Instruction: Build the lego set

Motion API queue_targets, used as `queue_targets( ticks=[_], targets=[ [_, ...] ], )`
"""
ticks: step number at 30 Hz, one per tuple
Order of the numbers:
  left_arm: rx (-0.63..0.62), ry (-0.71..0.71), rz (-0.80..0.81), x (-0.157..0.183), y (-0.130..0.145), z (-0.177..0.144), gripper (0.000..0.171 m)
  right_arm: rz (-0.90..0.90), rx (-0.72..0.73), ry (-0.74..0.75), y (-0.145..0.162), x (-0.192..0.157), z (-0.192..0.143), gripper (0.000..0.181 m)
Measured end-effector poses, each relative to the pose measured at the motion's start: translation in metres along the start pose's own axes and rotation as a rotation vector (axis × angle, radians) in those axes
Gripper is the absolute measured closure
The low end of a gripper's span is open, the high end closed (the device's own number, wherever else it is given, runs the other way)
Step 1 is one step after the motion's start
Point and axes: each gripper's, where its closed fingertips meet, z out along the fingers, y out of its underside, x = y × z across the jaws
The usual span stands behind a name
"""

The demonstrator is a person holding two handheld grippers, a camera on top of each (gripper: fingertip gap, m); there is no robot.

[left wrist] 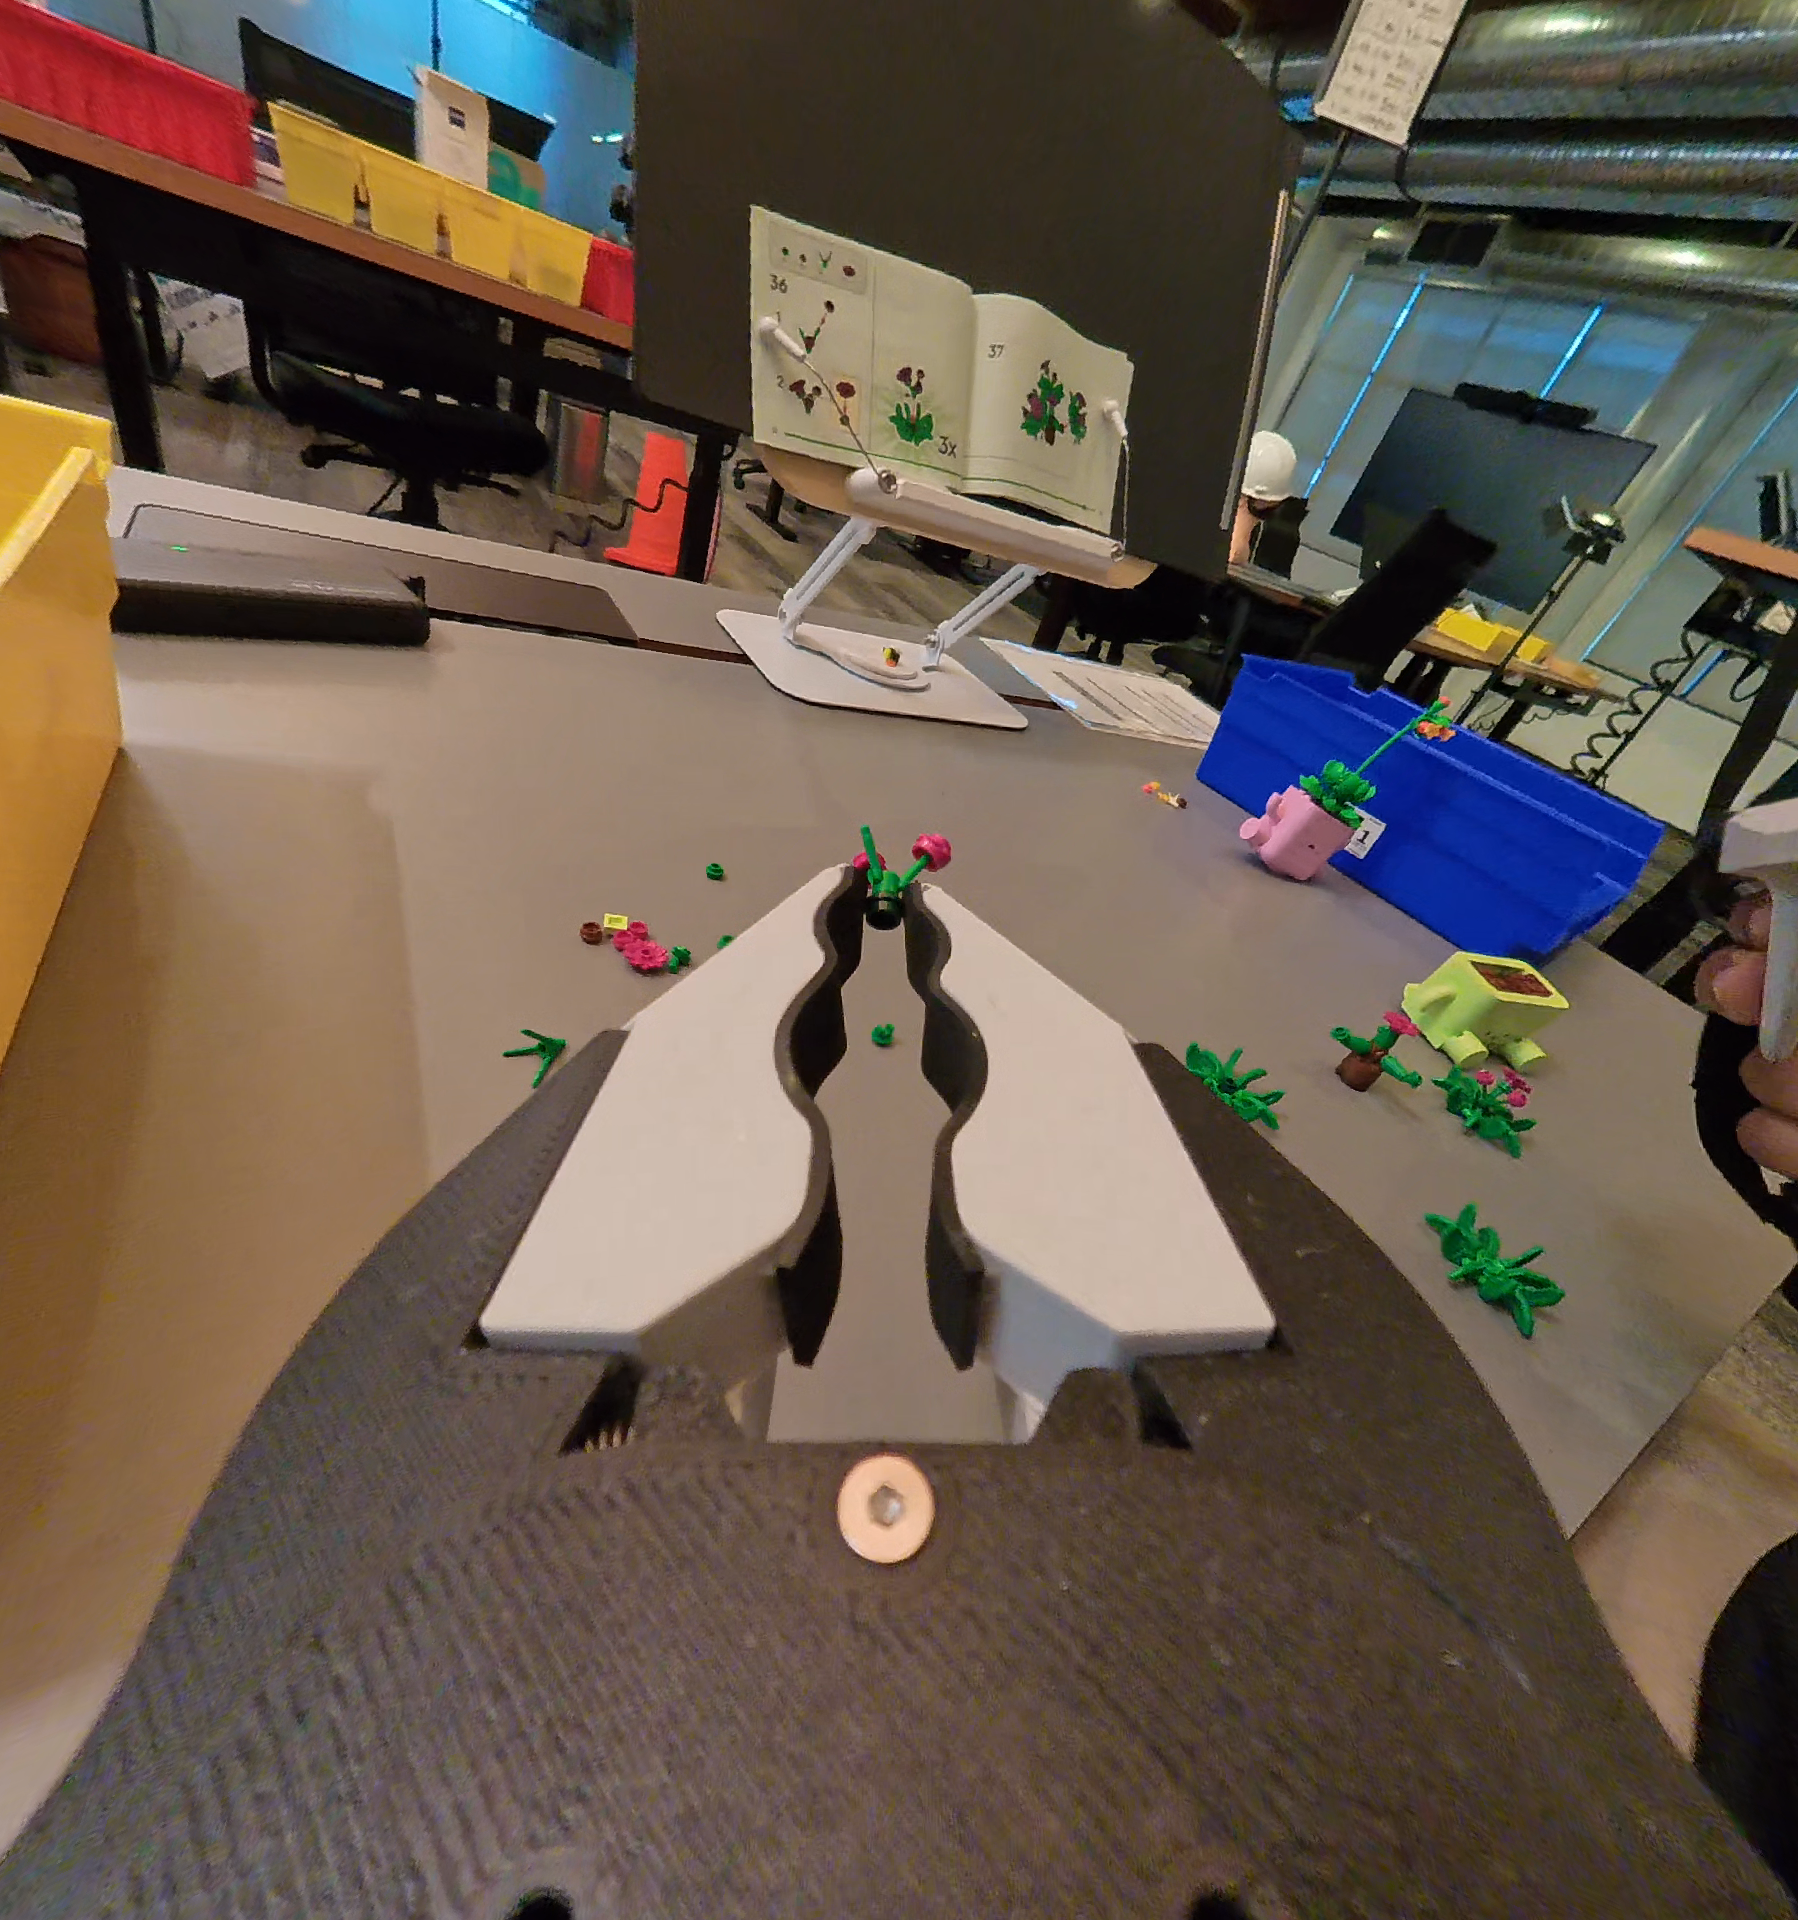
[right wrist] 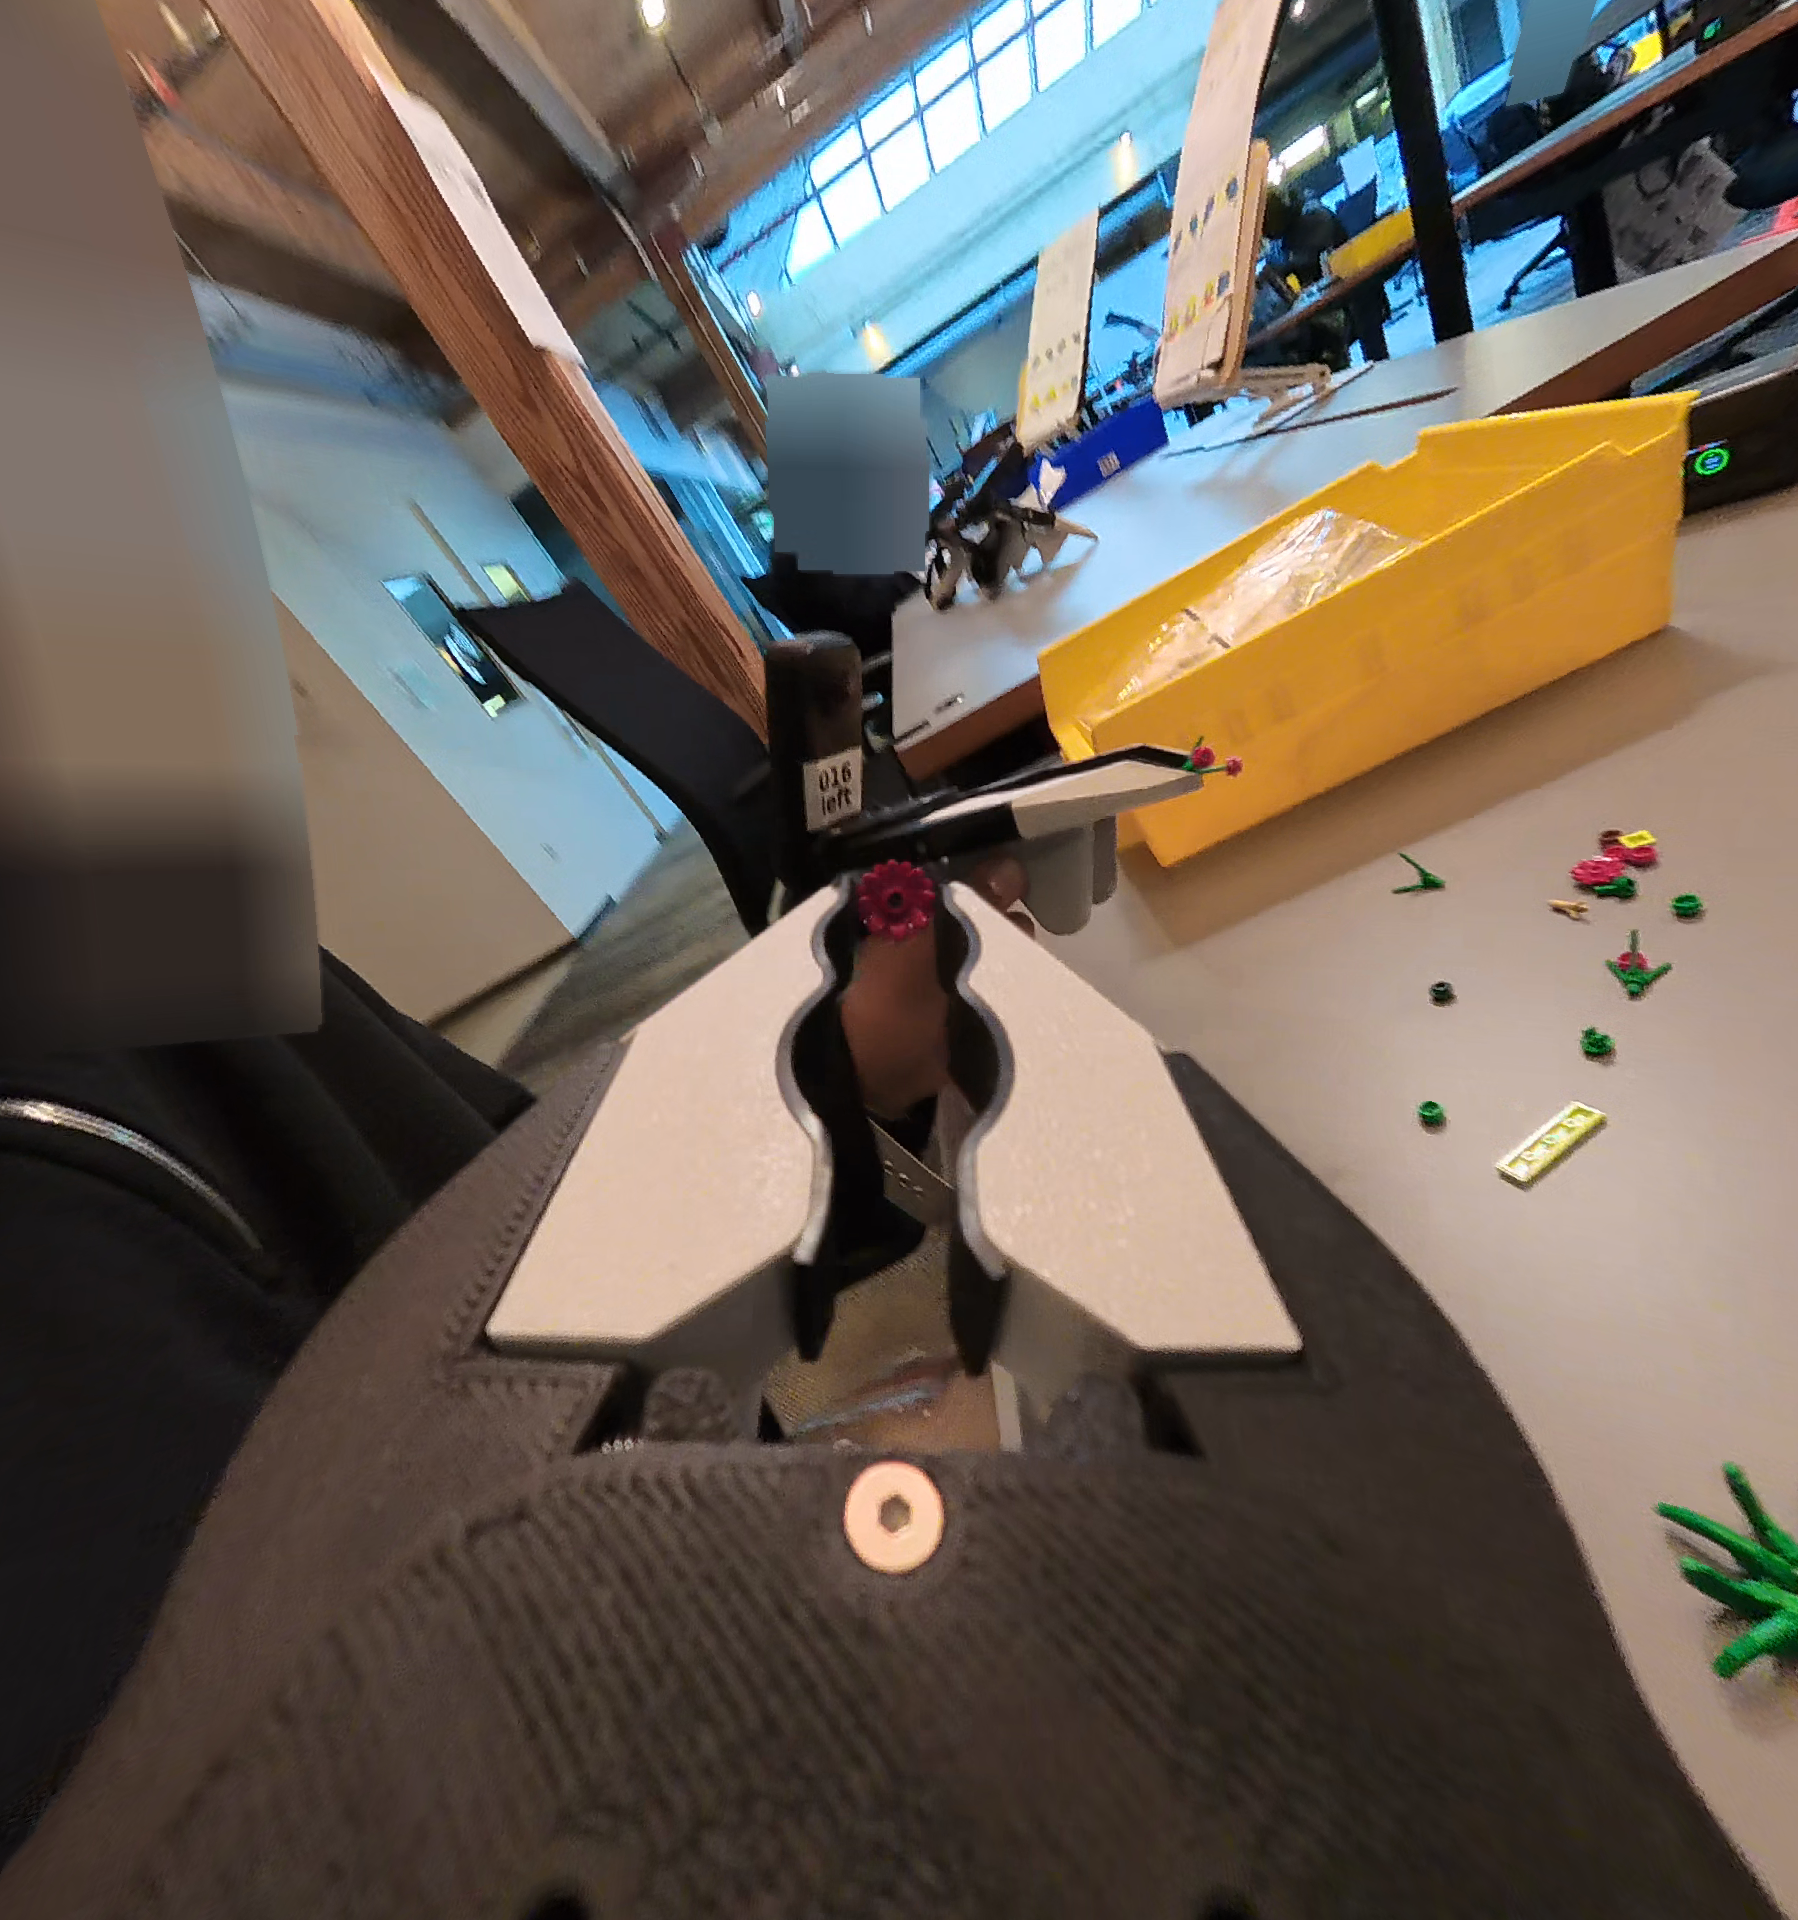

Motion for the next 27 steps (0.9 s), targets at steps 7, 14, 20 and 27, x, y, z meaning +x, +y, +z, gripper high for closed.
queue_targets(
  ticks=[7,14,20,27],
  targets=[
    [-0.009,0.023,0.009,0.005,0.002,0.002,0.167,-0.025,-0.025,0.029,0.006,0.003,0.003,0.169],
    [-0.008,0.034,0.009,0.007,0.002,0.003,0.167,-0.023,-0.025,0.037,0.006,0.005,0.003,0.169],
    [-0.017,0.046,0.022,0.011,0.003,0.003,0.166,-0.062,-0.042,0.059,0.009,0.007,0.003,0.169],
    [-0.055,0.072,0.067,0.021,0.012,0.01,0.167,-0.139,-0.016,0.173,-0.003,0.031,-0.022,0.169]
  ],
)
